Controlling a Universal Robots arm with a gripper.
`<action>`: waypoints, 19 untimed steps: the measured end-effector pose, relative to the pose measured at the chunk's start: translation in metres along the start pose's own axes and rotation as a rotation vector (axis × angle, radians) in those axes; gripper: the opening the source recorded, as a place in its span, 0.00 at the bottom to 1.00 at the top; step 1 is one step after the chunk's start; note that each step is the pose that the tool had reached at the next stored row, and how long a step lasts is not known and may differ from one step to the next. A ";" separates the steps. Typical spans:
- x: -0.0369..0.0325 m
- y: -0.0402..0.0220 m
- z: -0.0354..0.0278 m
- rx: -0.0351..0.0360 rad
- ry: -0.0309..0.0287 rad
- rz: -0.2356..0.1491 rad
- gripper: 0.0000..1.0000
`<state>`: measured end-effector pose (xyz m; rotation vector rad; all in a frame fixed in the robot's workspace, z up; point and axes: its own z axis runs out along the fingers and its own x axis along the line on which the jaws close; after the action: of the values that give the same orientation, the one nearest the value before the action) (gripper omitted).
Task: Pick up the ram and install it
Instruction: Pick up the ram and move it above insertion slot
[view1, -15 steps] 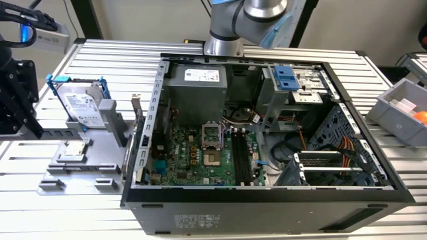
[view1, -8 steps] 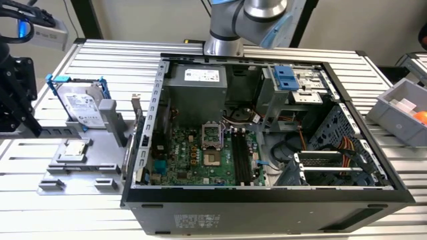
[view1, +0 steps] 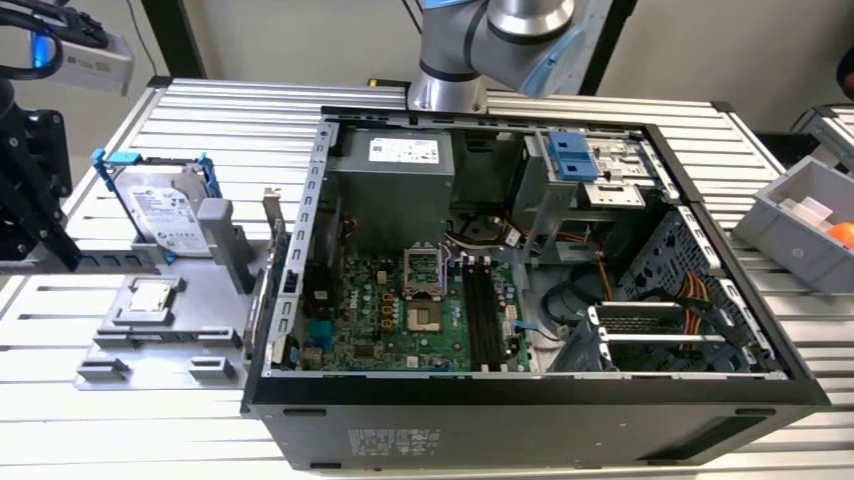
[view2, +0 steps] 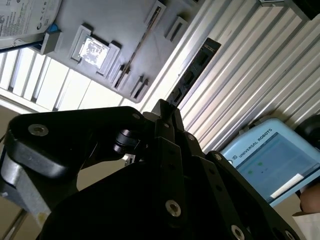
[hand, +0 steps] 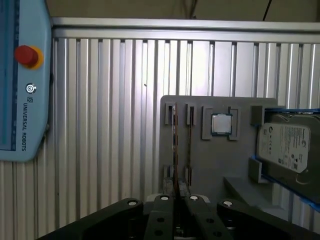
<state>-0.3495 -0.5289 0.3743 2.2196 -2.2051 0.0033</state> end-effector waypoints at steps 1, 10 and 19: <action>0.0000 0.0000 -0.0003 -0.0001 0.0000 0.004 0.00; 0.0001 0.0000 -0.0044 -0.0003 -0.0001 0.023 0.00; 0.0001 0.0001 -0.0117 -0.0003 -0.0002 0.023 0.00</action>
<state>-0.3495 -0.5289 0.3859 2.1935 -2.2310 0.0030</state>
